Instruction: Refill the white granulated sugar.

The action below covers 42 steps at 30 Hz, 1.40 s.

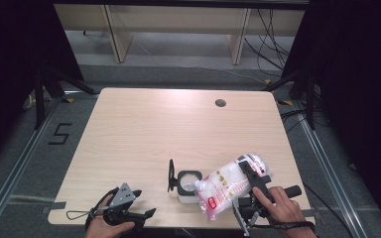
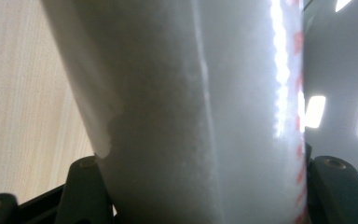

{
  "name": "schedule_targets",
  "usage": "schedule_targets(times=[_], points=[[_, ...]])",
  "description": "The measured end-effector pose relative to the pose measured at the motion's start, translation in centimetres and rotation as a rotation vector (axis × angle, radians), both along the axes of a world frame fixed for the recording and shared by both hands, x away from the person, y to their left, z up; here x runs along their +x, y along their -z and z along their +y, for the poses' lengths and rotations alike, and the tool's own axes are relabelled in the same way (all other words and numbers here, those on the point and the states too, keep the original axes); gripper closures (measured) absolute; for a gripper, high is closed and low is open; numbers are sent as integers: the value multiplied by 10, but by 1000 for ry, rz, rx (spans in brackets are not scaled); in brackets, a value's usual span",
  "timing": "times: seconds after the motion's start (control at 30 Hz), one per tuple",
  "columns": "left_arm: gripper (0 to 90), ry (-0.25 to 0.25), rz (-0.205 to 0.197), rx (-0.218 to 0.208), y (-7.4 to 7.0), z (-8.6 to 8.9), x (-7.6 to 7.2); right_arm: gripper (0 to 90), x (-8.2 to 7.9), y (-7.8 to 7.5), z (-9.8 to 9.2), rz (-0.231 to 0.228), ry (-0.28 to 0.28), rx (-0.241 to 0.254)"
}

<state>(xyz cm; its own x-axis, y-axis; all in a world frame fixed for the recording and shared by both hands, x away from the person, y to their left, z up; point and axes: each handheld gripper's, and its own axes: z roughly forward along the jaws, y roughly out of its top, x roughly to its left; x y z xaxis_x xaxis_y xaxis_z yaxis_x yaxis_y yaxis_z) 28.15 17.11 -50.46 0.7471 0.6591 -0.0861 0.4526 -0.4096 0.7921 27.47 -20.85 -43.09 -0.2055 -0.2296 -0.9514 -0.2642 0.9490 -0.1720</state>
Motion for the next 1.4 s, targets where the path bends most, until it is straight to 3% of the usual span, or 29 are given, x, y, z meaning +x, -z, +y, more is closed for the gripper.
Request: schedule_targets(times=[0.03,0.17,0.2,0.27,0.37,0.53,0.57,0.7,0.77,0.83,0.9,0.93,1.1,1.17,1.23,1.3,1.33,1.4], points=[[202,0,0,1,0,0,0,408,2,0,-1,-8,-21,14],[202,0,0,-5,0,0,0,409,2,0,-3,17,4,21],[202,-3,-2,-1,0,0,0,408,2,2,-4,10,-3,42],[202,2,-1,-2,0,0,0,408,1,1,-3,20,11,39],[202,0,0,-2,0,0,0,408,1,-2,-1,13,-14,13],[202,1,0,-1,0,0,0,408,0,-1,-2,25,12,41],[202,0,0,-2,0,0,0,408,1,-2,-2,12,-10,12],[202,1,-1,-3,0,0,0,408,2,2,-4,20,-2,51],[202,0,0,0,0,0,0,408,3,0,-2,9,-27,13],[202,0,0,-1,0,0,0,408,2,1,-3,29,6,27],[202,0,1,-1,0,0,0,408,3,1,-3,10,-21,25],[202,0,1,-1,0,0,0,408,1,2,-4,22,2,55],[202,1,-1,3,0,0,0,407,2,-2,-3,3,-22,27],[202,-8,-2,-15,1,-1,0,408,2,2,-4,22,-5,42],[202,-2,-1,3,0,0,0,408,1,3,-3,31,10,43],[202,0,0,-3,0,0,0,407,2,-1,-1,21,-16,-14],[202,-3,-2,-1,0,0,0,407,1,3,-2,31,5,36],[202,-7,-1,-12,1,-1,0,407,1,-2,-1,20,-11,1]])
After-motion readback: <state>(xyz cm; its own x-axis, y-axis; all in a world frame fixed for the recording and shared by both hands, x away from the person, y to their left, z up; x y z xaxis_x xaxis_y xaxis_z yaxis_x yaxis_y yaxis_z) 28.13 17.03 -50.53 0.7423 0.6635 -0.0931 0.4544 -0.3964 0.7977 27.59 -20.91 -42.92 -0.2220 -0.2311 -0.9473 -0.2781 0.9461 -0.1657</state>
